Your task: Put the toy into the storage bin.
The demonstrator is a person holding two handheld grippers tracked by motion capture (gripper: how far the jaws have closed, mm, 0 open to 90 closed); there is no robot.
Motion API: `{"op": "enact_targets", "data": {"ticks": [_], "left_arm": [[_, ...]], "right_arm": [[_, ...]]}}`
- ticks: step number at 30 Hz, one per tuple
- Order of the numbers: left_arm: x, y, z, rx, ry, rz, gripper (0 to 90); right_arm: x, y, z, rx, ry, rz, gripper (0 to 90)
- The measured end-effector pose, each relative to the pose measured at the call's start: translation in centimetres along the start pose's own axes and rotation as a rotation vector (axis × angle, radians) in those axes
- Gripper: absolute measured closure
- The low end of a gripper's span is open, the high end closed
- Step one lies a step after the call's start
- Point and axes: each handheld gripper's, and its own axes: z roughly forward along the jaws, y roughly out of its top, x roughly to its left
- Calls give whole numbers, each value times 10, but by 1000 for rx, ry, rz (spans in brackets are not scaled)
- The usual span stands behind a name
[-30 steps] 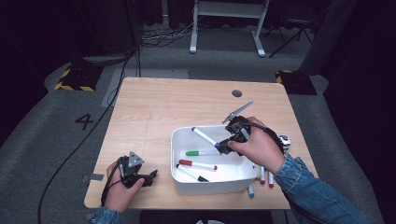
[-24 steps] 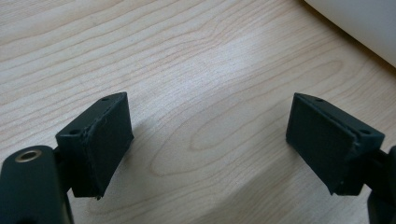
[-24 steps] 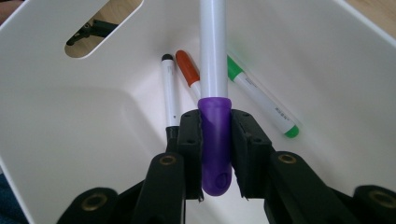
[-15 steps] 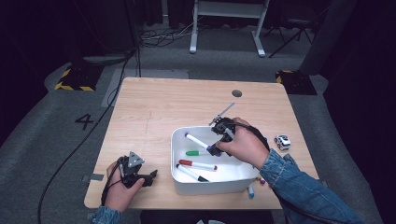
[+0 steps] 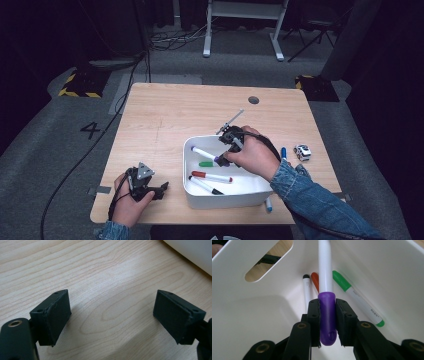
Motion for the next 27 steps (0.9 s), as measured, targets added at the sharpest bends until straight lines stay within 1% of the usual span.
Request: {"op": "enact_targets", "data": {"ticks": [5,8,13,17,18,19,21,23,25,26,27], "left_arm": [[0,0,0,0,-1,0,146],[0,0,0,1,-3,-2,146],[0,0,0,2,-3,-2,146],[0,0,0,1,-2,-1,146],[0,0,0,1,-2,-1,146],[0,0,0,1,-3,-2,146],[0,0,0,1,-2,-2,146],[0,0,0,1,-2,-1,146],[0,0,0,1,-2,-1,146],[0,0,0,1,-2,-1,146],[0,0,0,1,-2,-1,146]], "right_arm": [[-2,0,2,-12,12,12,750],[-2,2,2,-36,15,14,750],[2,8,5,-57,5,-8,750],[4,11,13,-63,-1,-17,750],[4,12,15,-64,-9,-27,750],[6,12,17,-68,-2,-21,751],[5,13,21,-72,-9,-42,751],[6,14,24,-69,-15,-50,751],[7,13,28,-63,-17,-48,751],[6,13,29,-56,-22,-57,750],[6,13,30,-53,-16,-54,750]]}}
